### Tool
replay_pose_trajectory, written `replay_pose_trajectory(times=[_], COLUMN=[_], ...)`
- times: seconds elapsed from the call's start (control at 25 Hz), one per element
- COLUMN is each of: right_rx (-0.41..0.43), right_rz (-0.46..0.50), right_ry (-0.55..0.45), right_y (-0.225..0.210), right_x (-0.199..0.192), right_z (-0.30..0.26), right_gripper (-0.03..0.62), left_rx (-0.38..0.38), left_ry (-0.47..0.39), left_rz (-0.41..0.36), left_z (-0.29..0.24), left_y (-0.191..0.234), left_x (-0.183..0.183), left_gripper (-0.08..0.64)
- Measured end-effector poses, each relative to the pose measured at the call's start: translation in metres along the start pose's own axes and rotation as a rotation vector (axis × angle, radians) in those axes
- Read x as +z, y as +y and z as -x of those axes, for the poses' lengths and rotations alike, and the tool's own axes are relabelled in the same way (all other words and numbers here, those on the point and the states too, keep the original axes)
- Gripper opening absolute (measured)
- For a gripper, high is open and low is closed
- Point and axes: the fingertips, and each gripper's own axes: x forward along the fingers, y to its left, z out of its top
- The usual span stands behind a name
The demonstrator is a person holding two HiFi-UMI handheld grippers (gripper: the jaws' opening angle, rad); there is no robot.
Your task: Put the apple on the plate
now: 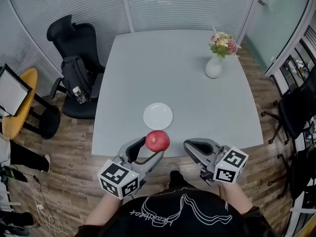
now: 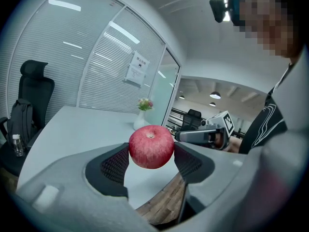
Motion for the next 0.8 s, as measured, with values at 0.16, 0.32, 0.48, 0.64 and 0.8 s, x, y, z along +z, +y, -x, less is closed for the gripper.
replay_pose_trajectory(times=[0.16,0.32,0.48,0.64,0.8], right_rx=[0.001,0.005,0.004,0.0,-0.006], right_rz=[-0.01,-0.024,-0.035,-0.044,-0.054], right_ry=[0.011,0.024,0.034,0.048,0.066], right_y=[-0.019,-0.033,-0.047,-0.058,-0.066], right_x=[0.003,0.003,0.003,0.0,-0.005], right_z=[-0.006,-0.015,-0.022,-0.028,-0.033], right_gripper=[0.009,0.009,0.009,0.009,0.009], left_rx=[0.007,0.023,0.059,0.065,0.076], left_ry=[0.003,0.006,0.006,0.011,0.007], left_rz=[0.006,0.01,-0.002,-0.001,-0.023], left_z=[-0.016,-0.028,-0.039,-0.052,-0.064], left_y=[0.012,0.028,0.044,0.059,0.075], left_x=[0.004,0.006,0.008,0.009,0.014], left_gripper=[0.299,0.299,0.299,0.299,0.299])
